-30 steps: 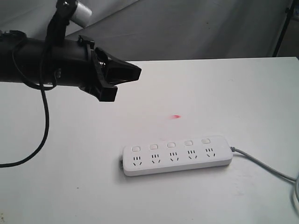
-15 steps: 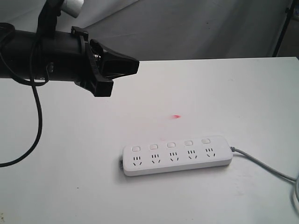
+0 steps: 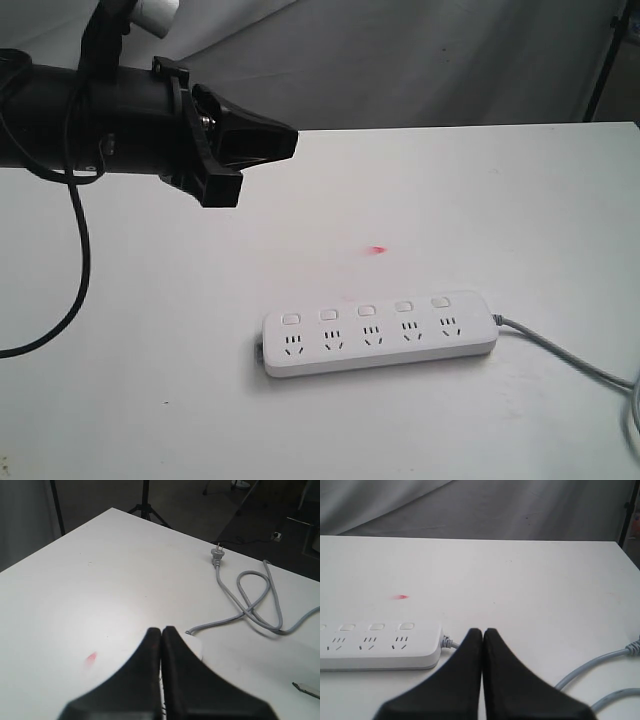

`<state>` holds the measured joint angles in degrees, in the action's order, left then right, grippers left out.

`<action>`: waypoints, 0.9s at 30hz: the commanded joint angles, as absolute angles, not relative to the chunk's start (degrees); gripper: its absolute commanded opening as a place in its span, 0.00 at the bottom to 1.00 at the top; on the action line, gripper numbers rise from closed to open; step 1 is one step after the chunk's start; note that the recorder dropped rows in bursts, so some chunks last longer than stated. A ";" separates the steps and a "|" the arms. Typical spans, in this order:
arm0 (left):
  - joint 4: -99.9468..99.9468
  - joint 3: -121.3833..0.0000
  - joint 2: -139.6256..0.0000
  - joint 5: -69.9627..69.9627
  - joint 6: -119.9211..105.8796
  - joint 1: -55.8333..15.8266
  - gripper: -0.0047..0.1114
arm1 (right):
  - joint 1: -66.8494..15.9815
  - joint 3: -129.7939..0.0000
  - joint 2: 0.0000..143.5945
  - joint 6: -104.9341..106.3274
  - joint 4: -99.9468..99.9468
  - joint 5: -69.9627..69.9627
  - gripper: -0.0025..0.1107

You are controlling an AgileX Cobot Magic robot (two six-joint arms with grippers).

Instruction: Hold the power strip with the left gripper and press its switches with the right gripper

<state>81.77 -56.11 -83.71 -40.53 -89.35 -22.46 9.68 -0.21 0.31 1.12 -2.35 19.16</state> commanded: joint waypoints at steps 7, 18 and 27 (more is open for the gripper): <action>81.75 -56.29 -83.17 -40.41 -91.80 -22.81 0.04 | 9.81 0.00 0.00 1.04 -2.25 19.08 0.02; 81.75 -56.29 -68.31 -40.30 -91.80 -21.99 0.04 | 9.81 0.00 0.00 1.04 -2.25 19.08 0.02; 81.75 -56.29 -51.51 -40.67 -91.94 -10.17 0.04 | 9.81 0.00 0.00 1.04 -2.25 19.08 0.02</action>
